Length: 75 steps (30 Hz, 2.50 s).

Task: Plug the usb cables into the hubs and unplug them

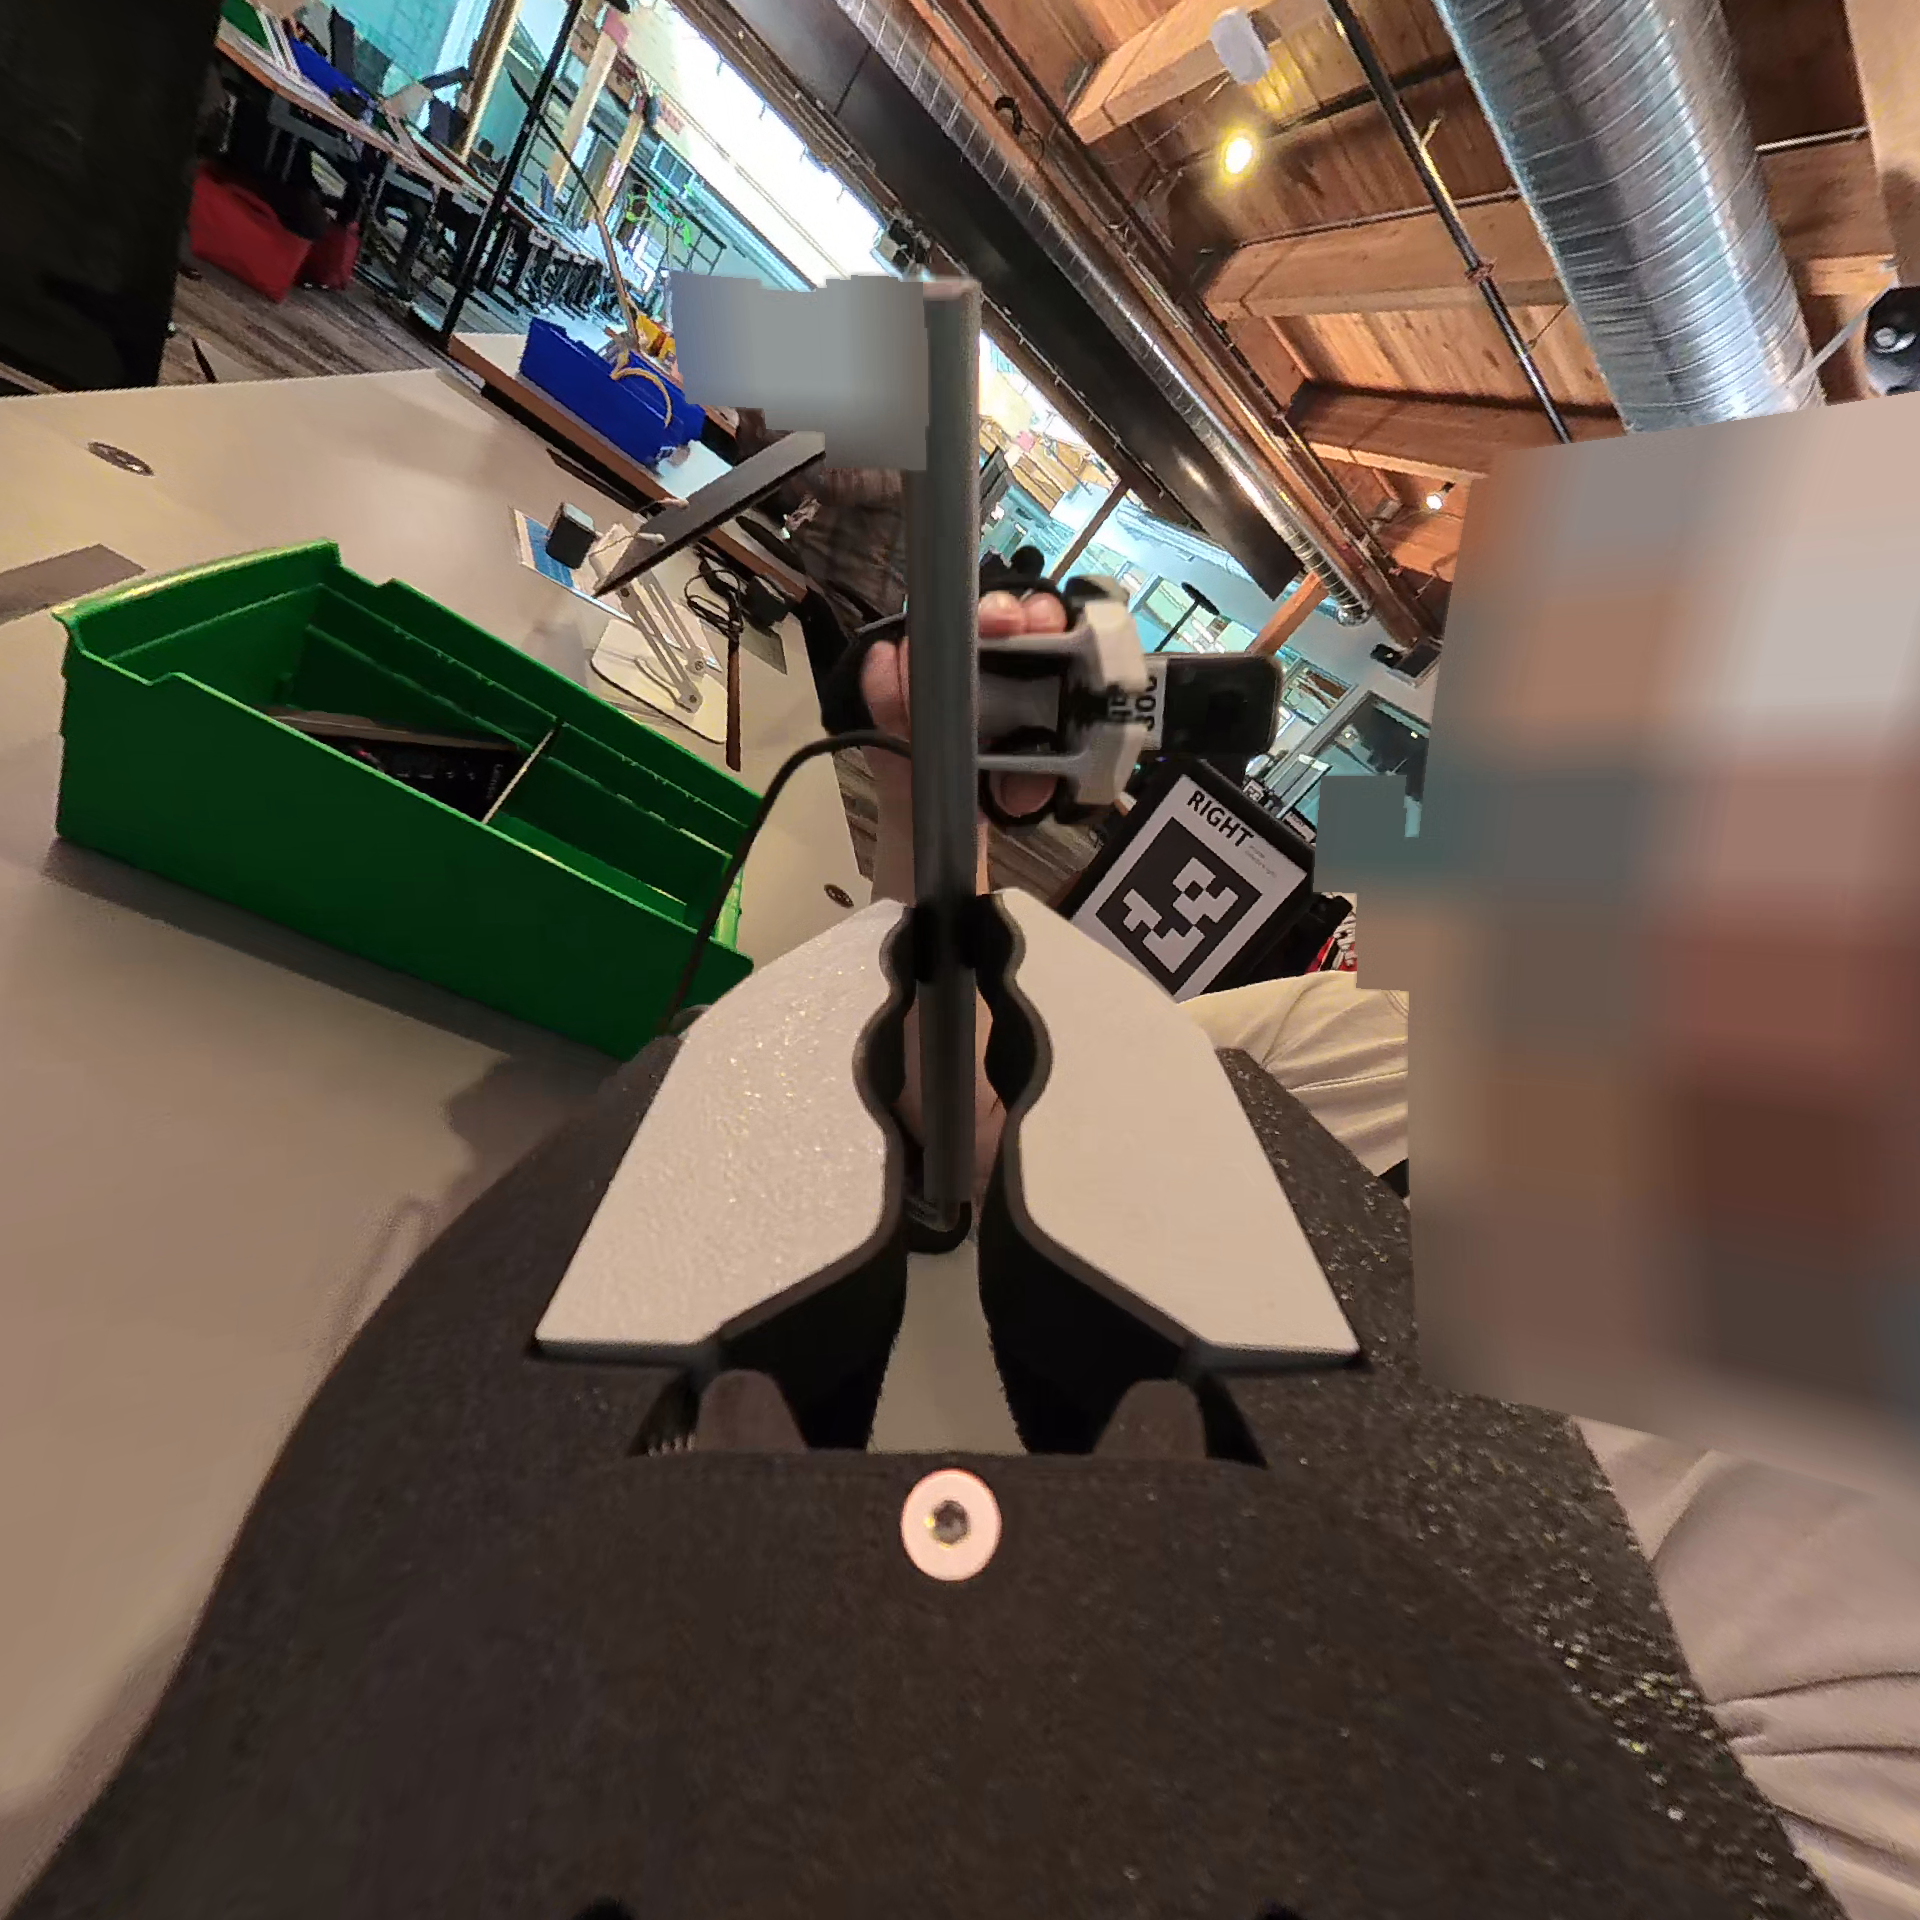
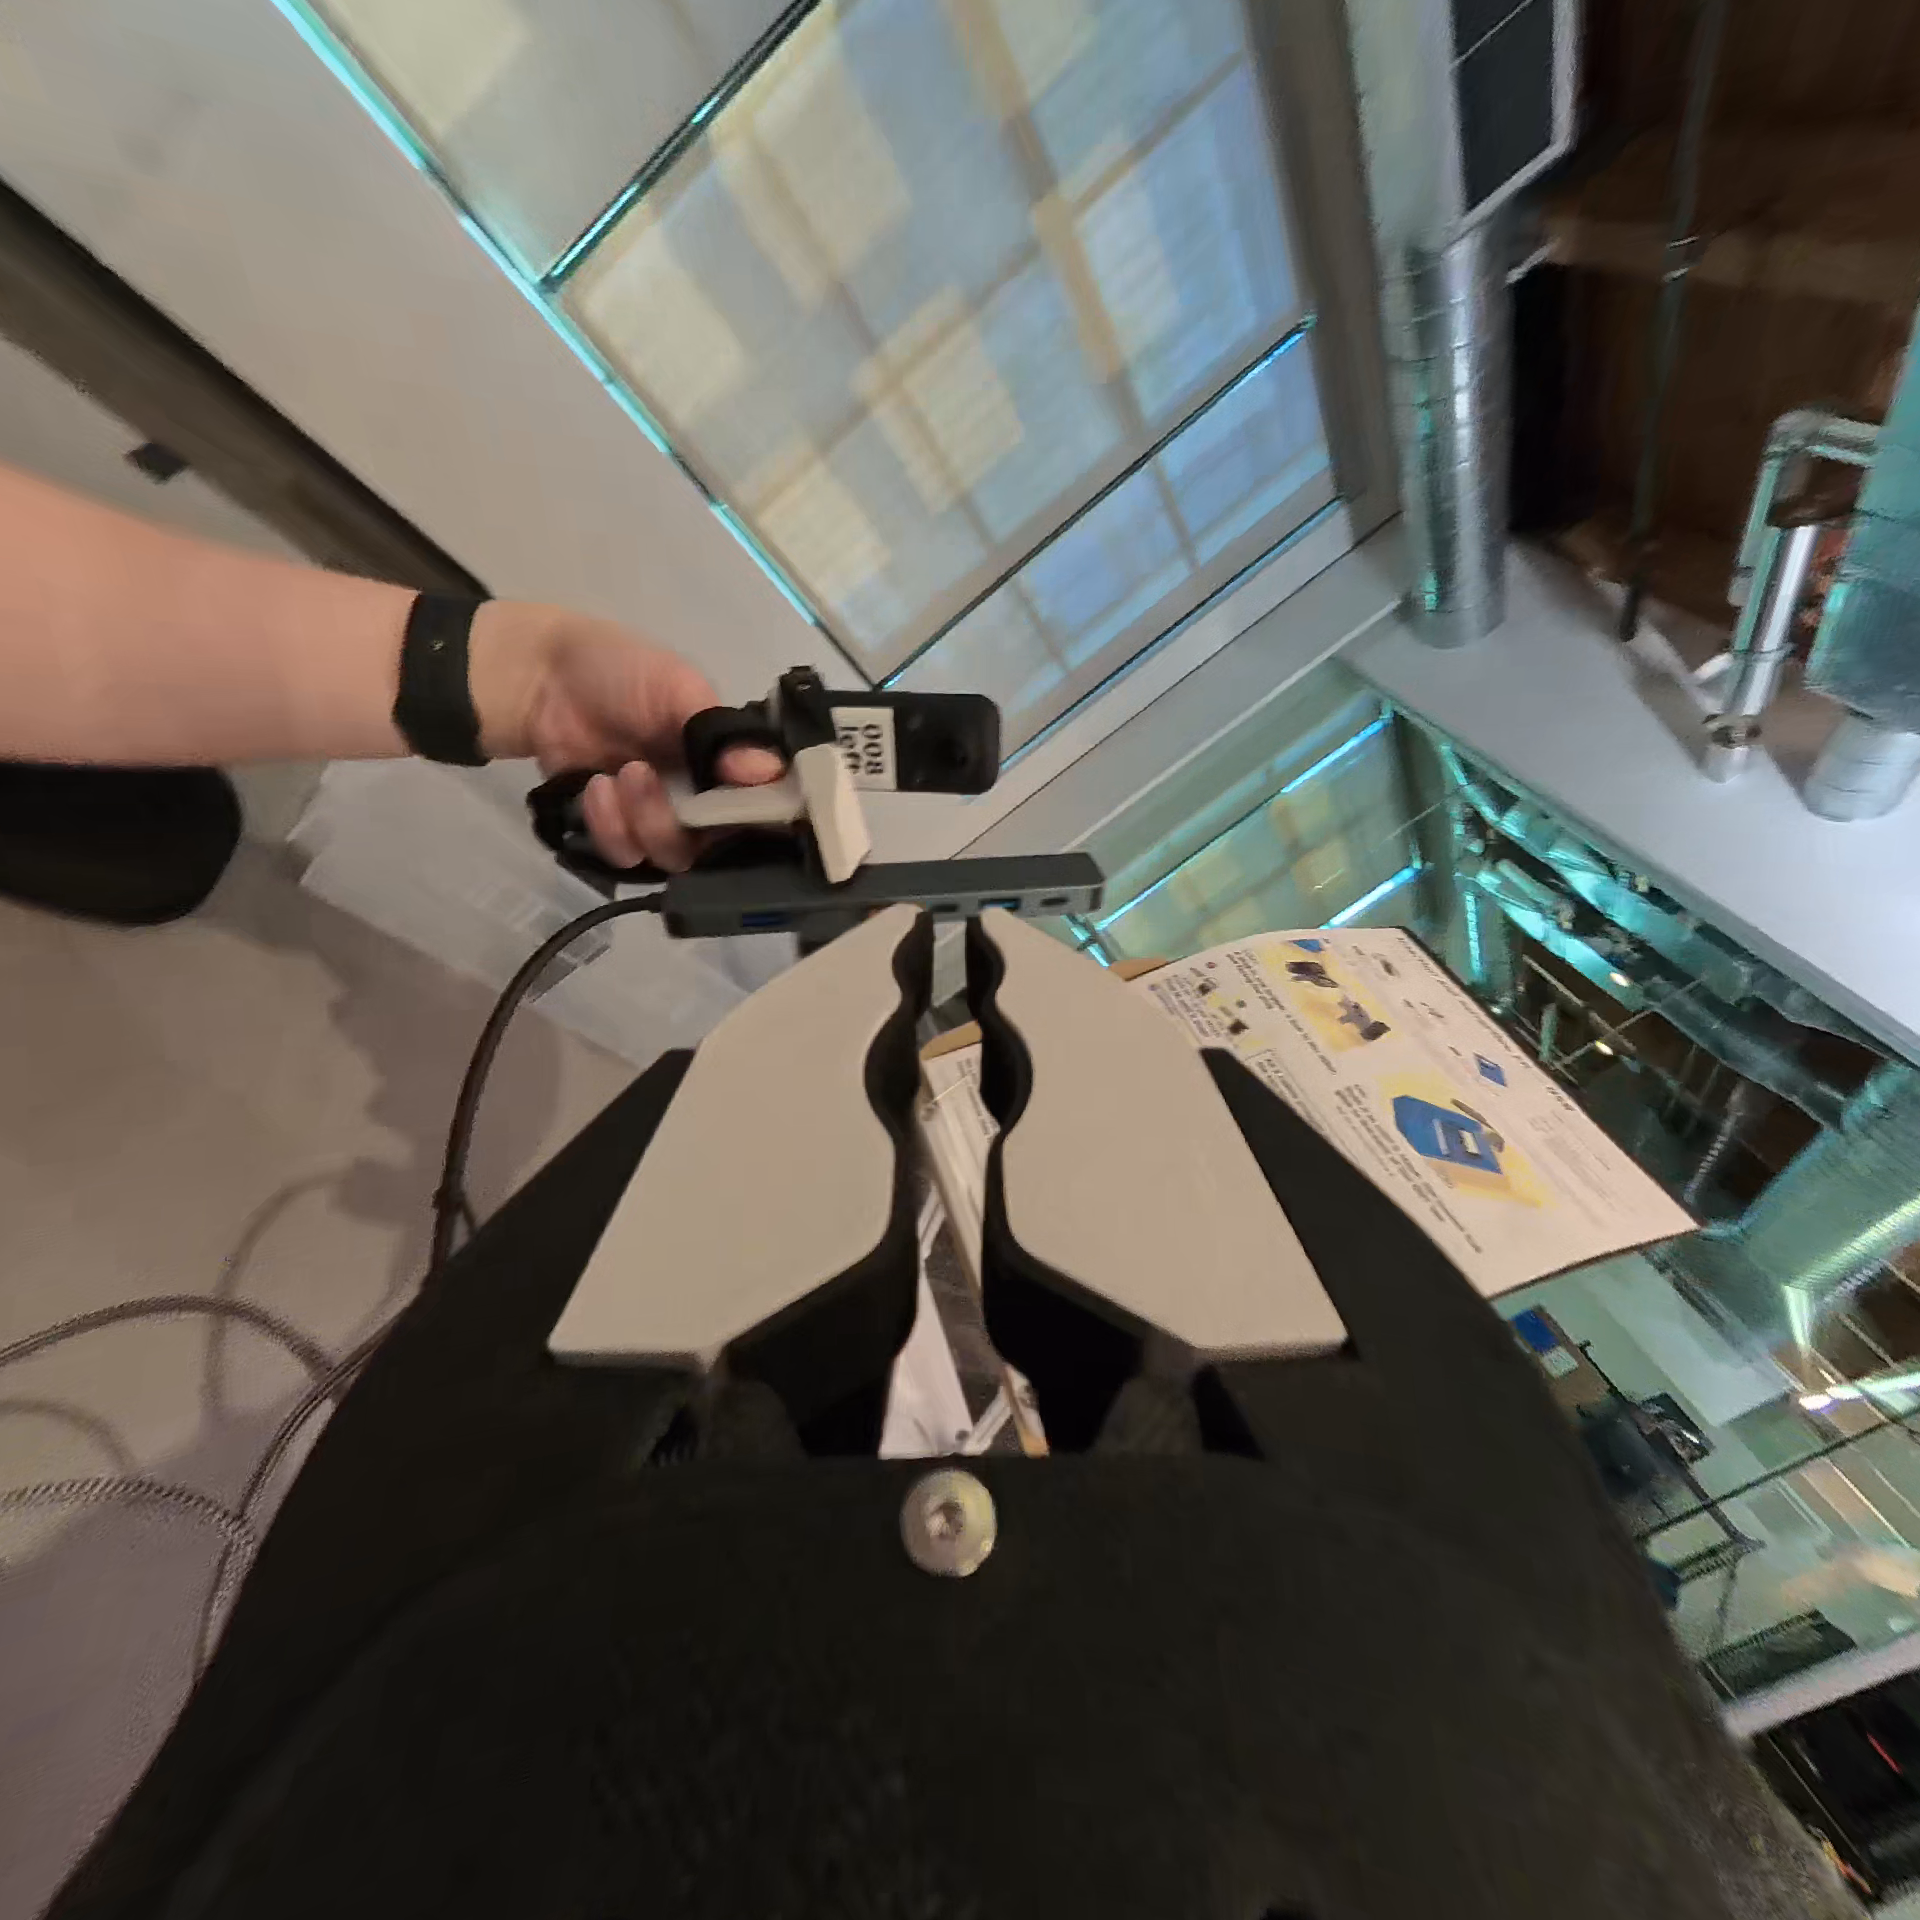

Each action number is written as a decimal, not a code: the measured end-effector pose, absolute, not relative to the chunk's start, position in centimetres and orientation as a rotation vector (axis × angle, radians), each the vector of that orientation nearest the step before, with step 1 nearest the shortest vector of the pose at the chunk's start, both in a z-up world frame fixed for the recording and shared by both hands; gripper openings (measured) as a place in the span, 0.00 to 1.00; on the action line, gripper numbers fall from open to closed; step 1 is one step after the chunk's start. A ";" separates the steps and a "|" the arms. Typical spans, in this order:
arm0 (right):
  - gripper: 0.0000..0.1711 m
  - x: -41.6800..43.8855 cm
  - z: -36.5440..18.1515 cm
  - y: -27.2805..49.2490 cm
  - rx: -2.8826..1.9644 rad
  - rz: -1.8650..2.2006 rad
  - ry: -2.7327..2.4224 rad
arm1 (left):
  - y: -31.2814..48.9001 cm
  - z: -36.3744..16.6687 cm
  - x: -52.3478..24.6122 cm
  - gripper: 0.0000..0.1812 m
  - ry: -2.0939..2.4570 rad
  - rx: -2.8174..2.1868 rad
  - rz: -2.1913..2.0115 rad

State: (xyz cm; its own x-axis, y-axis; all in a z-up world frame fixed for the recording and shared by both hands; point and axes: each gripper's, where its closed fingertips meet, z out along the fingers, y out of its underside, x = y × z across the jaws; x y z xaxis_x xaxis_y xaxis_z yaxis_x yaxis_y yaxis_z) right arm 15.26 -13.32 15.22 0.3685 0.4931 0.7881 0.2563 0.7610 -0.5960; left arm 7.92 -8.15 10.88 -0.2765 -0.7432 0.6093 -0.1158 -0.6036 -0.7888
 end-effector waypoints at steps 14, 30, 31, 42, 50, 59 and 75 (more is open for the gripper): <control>0.06 13.2 10.4 -8.5 -1.034 0.060 -1.307 | -8.4 9.5 9.7 0.06 1.100 -1.601 -1.915; 0.20 13.1 10.8 -9.7 -0.948 0.058 -1.336 | -9.5 8.1 7.6 0.06 1.264 -1.703 -1.815; 0.23 13.0 10.6 -9.6 -0.940 0.041 -1.341 | -9.7 7.6 7.3 0.06 1.300 -1.724 -1.781; 0.33 10.7 6.0 -9.2 -0.932 -0.319 -1.594 | -11.1 1.4 7.9 0.06 1.609 -1.988 -1.502; 0.26 11.0 0.5 -8.2 -1.079 -0.571 -1.841 | -12.5 -1.2 8.8 0.06 1.803 -2.056 -1.336; 0.19 12.2 1.1 -6.5 -1.244 -0.529 -1.745 | -9.4 1.5 9.5 0.06 1.535 -1.968 -1.480; 0.19 25.1 8.7 -0.2 -1.600 -0.558 -0.927 | -4.5 3.2 8.3 0.26 1.293 -1.862 -1.196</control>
